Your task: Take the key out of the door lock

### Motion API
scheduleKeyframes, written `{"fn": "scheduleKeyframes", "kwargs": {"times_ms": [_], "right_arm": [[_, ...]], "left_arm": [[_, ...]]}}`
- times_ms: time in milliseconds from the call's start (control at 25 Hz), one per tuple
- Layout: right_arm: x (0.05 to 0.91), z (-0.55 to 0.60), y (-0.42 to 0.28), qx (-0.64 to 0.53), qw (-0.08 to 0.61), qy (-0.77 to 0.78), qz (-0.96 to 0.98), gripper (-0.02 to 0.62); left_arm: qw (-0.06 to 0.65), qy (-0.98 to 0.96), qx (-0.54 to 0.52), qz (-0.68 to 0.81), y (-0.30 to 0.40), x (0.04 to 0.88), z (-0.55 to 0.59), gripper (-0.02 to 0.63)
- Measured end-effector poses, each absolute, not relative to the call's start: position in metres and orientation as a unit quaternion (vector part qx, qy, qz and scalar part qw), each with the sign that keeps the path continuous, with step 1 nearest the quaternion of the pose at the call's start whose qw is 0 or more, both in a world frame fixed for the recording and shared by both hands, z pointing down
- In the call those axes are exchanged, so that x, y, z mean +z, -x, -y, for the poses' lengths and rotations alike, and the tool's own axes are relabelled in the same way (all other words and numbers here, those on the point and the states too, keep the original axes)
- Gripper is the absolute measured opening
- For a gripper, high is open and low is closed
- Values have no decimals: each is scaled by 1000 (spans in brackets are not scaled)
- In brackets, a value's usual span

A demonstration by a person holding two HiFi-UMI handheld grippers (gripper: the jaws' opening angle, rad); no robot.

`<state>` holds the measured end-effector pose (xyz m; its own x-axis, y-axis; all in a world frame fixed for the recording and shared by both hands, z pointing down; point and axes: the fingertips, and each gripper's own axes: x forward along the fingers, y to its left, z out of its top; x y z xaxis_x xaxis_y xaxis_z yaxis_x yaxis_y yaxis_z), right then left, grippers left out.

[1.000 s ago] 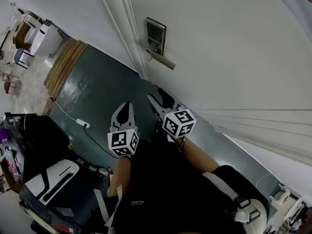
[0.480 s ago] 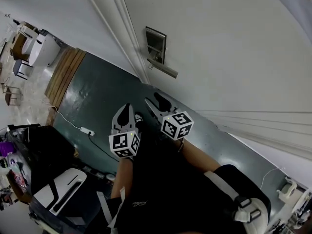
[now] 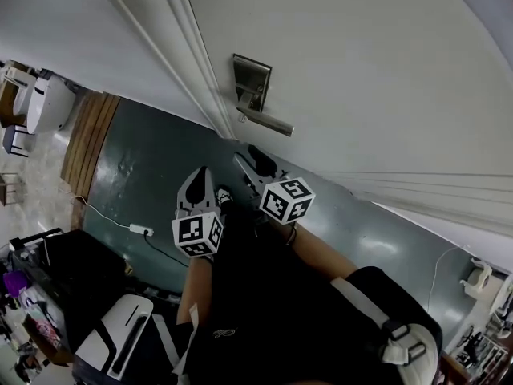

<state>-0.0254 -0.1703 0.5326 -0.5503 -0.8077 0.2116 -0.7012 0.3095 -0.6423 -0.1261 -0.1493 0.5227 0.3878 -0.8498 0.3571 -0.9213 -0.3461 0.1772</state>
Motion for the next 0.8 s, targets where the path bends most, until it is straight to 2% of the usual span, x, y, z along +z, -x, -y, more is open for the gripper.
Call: {"fn": "scheduleKeyframes", "kwargs": {"times_ms": [800], "right_arm": [[550, 227, 11, -394, 150, 551, -720, 196]], "left_arm": [[194, -864, 120, 449, 120, 549, 223, 23]]}}
